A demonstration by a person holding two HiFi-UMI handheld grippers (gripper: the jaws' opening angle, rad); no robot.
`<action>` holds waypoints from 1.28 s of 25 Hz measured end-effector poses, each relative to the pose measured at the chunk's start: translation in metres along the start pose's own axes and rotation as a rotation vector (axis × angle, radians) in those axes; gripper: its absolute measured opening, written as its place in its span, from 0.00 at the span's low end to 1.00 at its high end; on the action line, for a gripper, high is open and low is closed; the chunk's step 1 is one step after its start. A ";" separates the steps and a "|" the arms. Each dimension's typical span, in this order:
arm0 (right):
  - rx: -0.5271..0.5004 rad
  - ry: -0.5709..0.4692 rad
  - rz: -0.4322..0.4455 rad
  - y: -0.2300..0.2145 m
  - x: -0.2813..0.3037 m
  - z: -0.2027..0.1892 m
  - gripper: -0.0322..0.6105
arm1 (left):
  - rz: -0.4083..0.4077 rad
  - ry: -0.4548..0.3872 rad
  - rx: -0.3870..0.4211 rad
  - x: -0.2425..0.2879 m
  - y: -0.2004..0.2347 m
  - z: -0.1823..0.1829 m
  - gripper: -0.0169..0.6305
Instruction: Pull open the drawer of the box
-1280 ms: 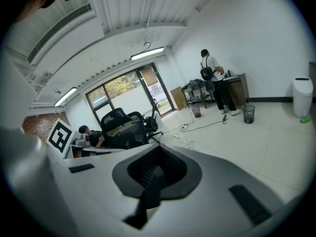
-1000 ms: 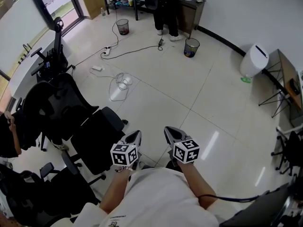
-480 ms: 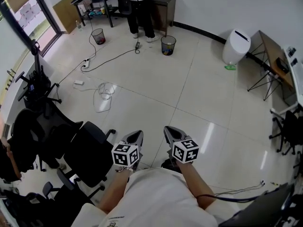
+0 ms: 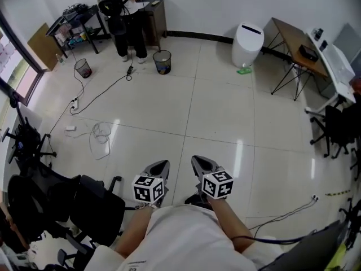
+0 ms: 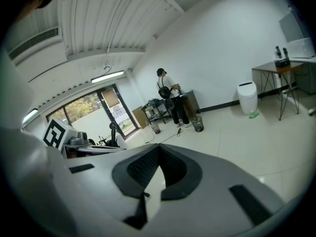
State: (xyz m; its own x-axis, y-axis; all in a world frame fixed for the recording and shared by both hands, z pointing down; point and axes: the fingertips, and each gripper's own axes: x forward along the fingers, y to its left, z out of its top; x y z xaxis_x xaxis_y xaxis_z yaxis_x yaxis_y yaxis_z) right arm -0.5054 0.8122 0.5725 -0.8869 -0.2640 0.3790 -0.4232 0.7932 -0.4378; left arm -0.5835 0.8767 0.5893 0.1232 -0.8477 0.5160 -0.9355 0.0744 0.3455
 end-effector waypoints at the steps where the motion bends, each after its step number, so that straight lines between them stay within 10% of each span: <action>1: 0.003 -0.007 -0.017 -0.013 -0.006 0.005 0.03 | -0.016 0.005 0.010 0.012 -0.010 0.005 0.03; 32: 0.207 -0.223 -0.479 -0.266 -0.173 0.053 0.03 | -0.441 0.172 0.225 0.249 -0.230 0.069 0.03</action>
State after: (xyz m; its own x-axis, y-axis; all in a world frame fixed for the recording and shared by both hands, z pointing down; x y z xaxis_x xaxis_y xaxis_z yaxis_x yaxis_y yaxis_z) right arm -0.2489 0.6176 0.5798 -0.5954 -0.6949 0.4033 -0.7952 0.4382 -0.4191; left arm -0.3608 0.6124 0.5847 0.5568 -0.6726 0.4874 -0.8278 -0.4012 0.3921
